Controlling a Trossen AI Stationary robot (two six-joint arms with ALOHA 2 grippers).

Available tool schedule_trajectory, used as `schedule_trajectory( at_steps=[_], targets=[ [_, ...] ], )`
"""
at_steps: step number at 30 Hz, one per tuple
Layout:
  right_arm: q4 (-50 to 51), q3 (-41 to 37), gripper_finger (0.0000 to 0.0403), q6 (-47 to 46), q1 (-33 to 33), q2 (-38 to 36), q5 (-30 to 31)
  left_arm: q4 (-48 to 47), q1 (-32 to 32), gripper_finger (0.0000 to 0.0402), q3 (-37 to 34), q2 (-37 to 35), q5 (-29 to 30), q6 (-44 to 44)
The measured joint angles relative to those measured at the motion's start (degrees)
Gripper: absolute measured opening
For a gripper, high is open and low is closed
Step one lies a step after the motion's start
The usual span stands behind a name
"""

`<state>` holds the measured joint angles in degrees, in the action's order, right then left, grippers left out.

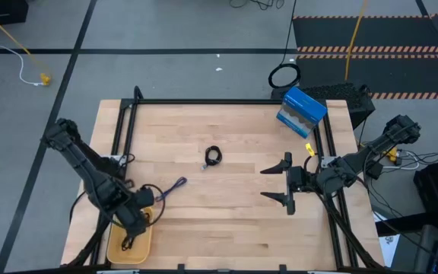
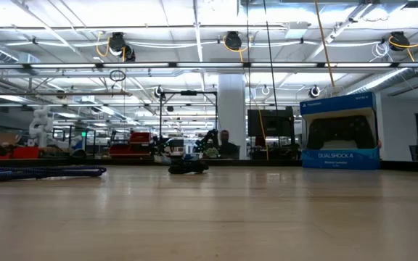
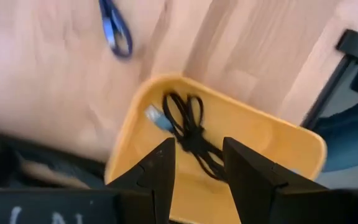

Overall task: Pick and place USB-C Cables
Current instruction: Put the blue charger cable into the yellow bin

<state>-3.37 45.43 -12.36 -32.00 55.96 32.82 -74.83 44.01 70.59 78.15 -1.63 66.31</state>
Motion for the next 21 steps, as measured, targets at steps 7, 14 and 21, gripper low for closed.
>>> schedule_trajectory(
  at_steps=[7, 14, 21],
  targets=[
    [0.4, 0.0, 0.0309, 0.0, 0.1, 0.4, 0.1, 0.4, -4.0, 0.0136, 0.0, 0.0, 7.4, -5.8],
    [0.4, 0.0, 0.0309, 0.2, 0.1, 1.5, 0.1, 1.8, -6.5, 0.0136, 0.0, -0.1, 15.7, -14.7],
    [0.2, 0.0, 0.0309, 1.5, 0.1, 1.5, 0.3, 10.5, -7.3, 0.0136, 0.0, -2.5, 30.3, -29.4]
  ],
)
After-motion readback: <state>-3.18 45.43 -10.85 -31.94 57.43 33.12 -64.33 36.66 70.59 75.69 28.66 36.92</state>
